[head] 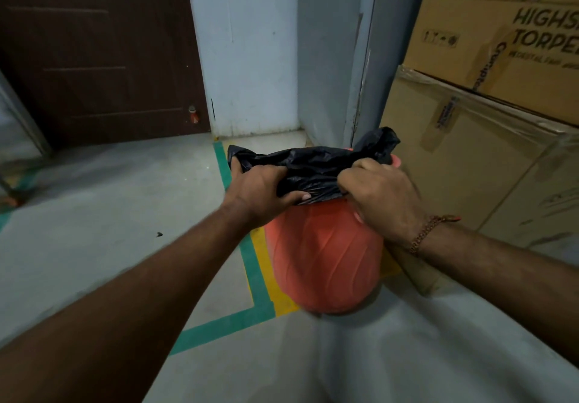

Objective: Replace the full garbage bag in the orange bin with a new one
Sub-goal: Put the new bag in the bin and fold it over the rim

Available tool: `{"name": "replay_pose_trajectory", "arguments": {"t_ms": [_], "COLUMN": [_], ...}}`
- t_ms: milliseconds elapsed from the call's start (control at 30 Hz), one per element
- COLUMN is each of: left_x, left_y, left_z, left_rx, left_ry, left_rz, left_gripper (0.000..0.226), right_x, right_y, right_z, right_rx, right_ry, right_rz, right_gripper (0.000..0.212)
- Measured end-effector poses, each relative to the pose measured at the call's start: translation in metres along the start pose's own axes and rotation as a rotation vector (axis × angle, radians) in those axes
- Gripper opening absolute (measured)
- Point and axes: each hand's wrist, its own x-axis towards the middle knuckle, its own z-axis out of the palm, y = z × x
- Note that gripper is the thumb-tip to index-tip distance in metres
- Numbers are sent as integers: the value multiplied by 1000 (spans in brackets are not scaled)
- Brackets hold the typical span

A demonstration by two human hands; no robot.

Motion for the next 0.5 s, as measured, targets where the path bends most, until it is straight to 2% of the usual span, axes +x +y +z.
{"name": "replay_pose_trajectory", "arguments": {"t_ms": [200,300,367,400,500], "left_x": [5,6,7,8,9], "left_y": [7,10,9,9,9], "left_z": [6,9,9,10,16], "left_rx": [34,60,83,97,147], "left_ry": [3,3,10,8,-5], "left_rz": [17,22,16,13,-2], "left_gripper": [52,61,58,57,60], "right_x": [-5,-6,-7,-8,-4], "right_y": [12,15,15,14,14], "right_z": [9,5,5,6,10], "right_rx": [32,84,88,90,87], "right_ry": [-60,-89,-100,-89,-37], "right_rz": [-11,23,78,97,121], "right_gripper": [7,30,48,49,30]}}
